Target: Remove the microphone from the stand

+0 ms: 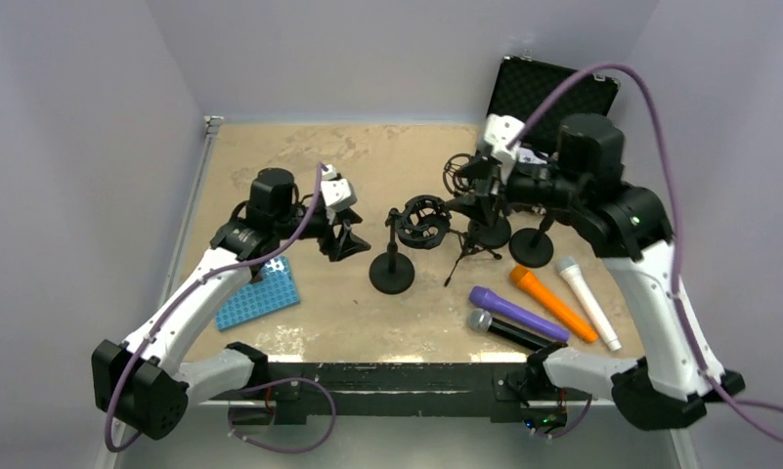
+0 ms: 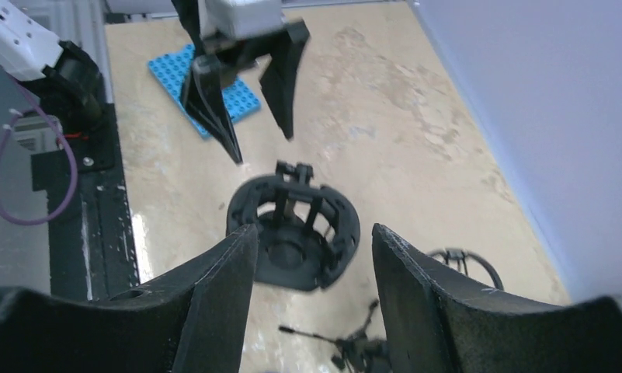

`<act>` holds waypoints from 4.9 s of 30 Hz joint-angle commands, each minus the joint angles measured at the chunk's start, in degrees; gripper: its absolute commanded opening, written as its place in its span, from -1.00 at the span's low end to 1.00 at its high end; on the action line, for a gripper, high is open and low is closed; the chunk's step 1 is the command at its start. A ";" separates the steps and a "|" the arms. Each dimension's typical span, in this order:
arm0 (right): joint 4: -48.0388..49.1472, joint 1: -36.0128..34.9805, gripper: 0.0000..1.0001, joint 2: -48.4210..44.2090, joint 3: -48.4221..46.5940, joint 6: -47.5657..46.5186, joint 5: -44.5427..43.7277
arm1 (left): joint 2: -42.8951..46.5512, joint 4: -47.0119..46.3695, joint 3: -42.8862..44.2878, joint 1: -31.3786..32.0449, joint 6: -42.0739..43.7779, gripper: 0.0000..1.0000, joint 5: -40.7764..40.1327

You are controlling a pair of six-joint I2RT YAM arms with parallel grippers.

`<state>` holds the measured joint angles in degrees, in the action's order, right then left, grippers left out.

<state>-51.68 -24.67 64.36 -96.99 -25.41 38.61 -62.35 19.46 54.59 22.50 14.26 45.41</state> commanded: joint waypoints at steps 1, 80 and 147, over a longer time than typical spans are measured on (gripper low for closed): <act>9.21 -6.51 0.20 5.87 -1.97 4.88 -0.19 | -3.61 -5.13 2.06 3.19 -1.08 0.34 1.22; 2.77 -14.76 -0.05 5.28 12.52 -3.10 -6.70 | -20.45 3.90 23.02 1.67 -41.16 0.27 1.10; 7.29 -14.78 -0.74 11.32 17.91 0.33 -5.88 | -29.87 14.02 6.28 1.67 -32.36 0.22 -22.73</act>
<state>-47.03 -39.31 74.65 -80.12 -25.87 32.58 -84.14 19.03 67.92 24.25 -27.70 40.47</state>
